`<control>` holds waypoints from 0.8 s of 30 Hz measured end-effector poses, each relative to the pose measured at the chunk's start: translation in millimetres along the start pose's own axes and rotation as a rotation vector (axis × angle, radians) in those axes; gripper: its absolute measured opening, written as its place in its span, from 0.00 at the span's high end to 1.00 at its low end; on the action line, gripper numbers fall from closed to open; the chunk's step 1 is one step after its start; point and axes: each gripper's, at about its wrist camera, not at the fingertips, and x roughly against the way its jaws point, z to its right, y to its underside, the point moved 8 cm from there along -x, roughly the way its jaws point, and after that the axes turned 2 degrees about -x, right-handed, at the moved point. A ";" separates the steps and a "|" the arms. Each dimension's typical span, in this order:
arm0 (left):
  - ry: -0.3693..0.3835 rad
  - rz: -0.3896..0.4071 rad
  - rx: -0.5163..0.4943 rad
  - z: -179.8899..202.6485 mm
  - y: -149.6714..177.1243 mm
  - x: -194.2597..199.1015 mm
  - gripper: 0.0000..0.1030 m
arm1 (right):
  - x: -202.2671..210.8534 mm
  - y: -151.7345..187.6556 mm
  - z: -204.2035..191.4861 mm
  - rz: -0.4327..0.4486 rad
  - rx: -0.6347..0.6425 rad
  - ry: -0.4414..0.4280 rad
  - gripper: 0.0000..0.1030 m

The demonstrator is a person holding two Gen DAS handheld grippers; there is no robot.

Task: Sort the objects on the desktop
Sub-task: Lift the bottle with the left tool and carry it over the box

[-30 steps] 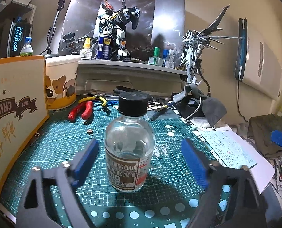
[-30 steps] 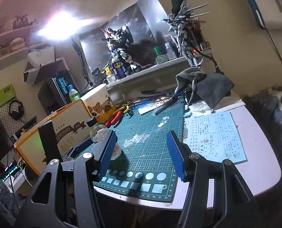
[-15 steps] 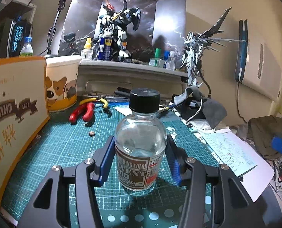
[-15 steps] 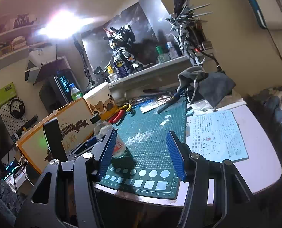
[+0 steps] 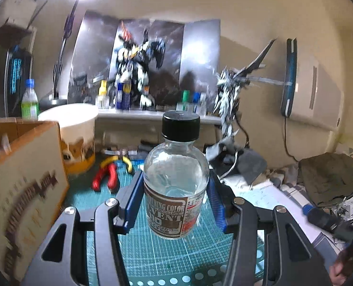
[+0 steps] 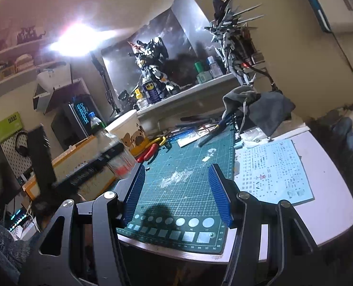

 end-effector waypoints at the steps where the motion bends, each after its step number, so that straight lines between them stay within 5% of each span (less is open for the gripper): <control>1: 0.009 0.004 0.004 -0.4 -6.5 3.9 0.51 | -0.3 0.0 -1.1 0.003 -0.001 -0.007 0.48; 12: 0.002 0.055 -0.030 -29.3 -102.0 58.8 0.51 | -1.9 -1.5 -8.5 0.037 -0.030 -0.085 0.48; 24: -0.104 -0.004 -0.051 -136.5 -180.5 66.6 0.51 | -13.5 -8.8 -36.9 0.017 0.040 -0.163 0.48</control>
